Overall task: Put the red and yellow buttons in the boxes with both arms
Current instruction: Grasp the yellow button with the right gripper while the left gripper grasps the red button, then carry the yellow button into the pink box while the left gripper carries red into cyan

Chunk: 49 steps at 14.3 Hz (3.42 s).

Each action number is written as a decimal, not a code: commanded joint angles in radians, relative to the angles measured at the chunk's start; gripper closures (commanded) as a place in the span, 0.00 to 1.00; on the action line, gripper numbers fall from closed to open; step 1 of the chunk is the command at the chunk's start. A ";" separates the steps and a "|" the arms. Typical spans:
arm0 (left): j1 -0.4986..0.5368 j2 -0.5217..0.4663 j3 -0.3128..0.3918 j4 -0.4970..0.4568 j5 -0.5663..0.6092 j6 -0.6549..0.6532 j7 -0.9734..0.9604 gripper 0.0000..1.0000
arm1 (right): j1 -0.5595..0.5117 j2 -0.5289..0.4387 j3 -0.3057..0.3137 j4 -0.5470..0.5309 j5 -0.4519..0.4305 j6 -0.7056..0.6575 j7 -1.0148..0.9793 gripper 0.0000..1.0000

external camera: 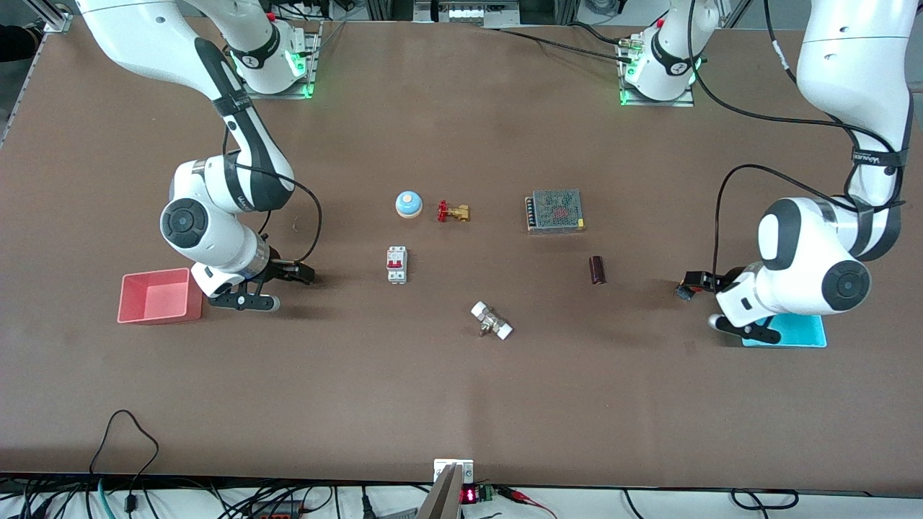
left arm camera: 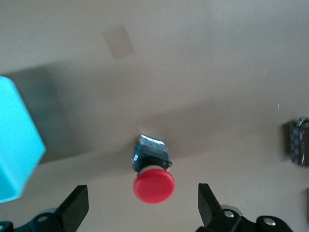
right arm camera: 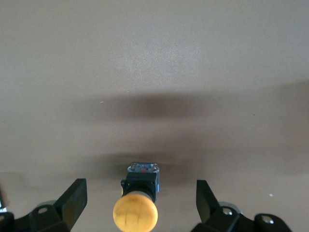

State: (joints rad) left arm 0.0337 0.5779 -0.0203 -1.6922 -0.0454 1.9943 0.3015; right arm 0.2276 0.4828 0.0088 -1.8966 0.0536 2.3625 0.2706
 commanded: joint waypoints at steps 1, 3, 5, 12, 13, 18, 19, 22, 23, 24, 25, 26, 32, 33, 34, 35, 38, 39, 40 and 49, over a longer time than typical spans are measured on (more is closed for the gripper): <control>-0.006 -0.038 -0.015 -0.070 0.015 0.015 0.059 0.00 | 0.004 0.019 0.010 -0.009 -0.006 0.031 -0.001 0.00; -0.006 -0.036 -0.015 -0.078 0.015 0.017 0.061 0.00 | 0.013 0.040 0.011 -0.004 -0.030 0.040 -0.008 0.00; -0.006 -0.035 -0.015 -0.089 0.015 0.024 0.083 0.00 | 0.018 0.054 0.013 -0.007 -0.043 0.058 -0.011 0.00; -0.003 -0.018 -0.015 -0.106 0.015 0.084 0.149 0.00 | 0.016 0.062 0.013 -0.012 -0.043 0.058 -0.051 0.05; -0.003 -0.013 -0.015 -0.106 0.016 0.102 0.154 0.00 | 0.016 0.062 0.013 -0.018 -0.043 0.058 -0.051 0.11; 0.003 -0.015 -0.015 -0.147 0.027 0.169 0.180 0.09 | 0.013 0.062 0.013 -0.039 -0.043 0.058 -0.083 0.39; 0.002 -0.016 -0.015 -0.147 0.027 0.170 0.180 0.21 | 0.013 0.062 0.013 -0.045 -0.043 0.058 -0.083 0.45; -0.003 -0.018 -0.015 -0.147 0.027 0.172 0.180 0.53 | 0.013 0.062 0.013 -0.047 -0.043 0.055 -0.085 0.61; -0.003 -0.018 -0.015 -0.146 0.025 0.172 0.180 0.63 | 0.013 0.062 0.013 -0.047 -0.043 0.055 -0.085 0.67; -0.003 -0.018 -0.015 -0.142 0.025 0.173 0.180 0.71 | 0.012 0.062 0.013 -0.047 -0.043 0.054 -0.085 0.70; -0.003 -0.018 -0.015 -0.136 0.025 0.179 0.182 0.79 | 0.012 0.062 0.013 -0.045 -0.041 0.054 -0.087 0.75; -0.003 -0.023 -0.013 -0.135 0.027 0.188 0.182 0.84 | 0.012 0.060 0.013 -0.042 -0.041 0.054 -0.088 0.76; 0.015 -0.232 0.025 -0.135 0.025 0.098 0.130 0.91 | -0.106 -0.091 -0.001 0.089 -0.023 -0.201 -0.272 0.81; 0.034 -0.263 0.034 -0.133 0.025 0.081 0.105 0.93 | -0.141 -0.116 -0.004 0.109 -0.023 -0.242 -0.318 0.81; 0.058 -0.279 0.036 -0.130 0.024 0.077 0.078 0.94 | -0.186 -0.131 -0.010 0.128 -0.024 -0.270 -0.394 0.81; 0.075 -0.279 0.036 -0.118 0.024 0.075 0.044 0.95 | -0.218 -0.135 -0.027 0.146 -0.023 -0.285 -0.468 0.81; 0.103 -0.222 0.037 -0.051 0.056 0.074 -0.094 0.95 | -0.290 -0.113 -0.062 0.159 -0.027 -0.273 -0.638 0.81; 0.126 -0.193 0.036 -0.015 0.062 0.061 -0.097 0.96 | -0.304 -0.090 -0.064 0.171 -0.027 -0.264 -0.657 0.81; 0.143 -0.155 0.036 0.029 0.059 0.032 -0.099 0.96 | -0.313 -0.058 -0.066 0.191 -0.031 -0.247 -0.660 0.81; 0.206 0.128 0.036 0.359 0.053 -0.126 -0.097 1.00 | -0.367 0.094 -0.070 0.177 -0.038 -0.063 -0.775 0.80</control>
State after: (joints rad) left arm 0.2396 0.6284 0.0232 -1.4319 -0.0045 1.9012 0.2206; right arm -0.1309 0.5719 -0.0666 -1.7400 0.0207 2.3035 -0.4846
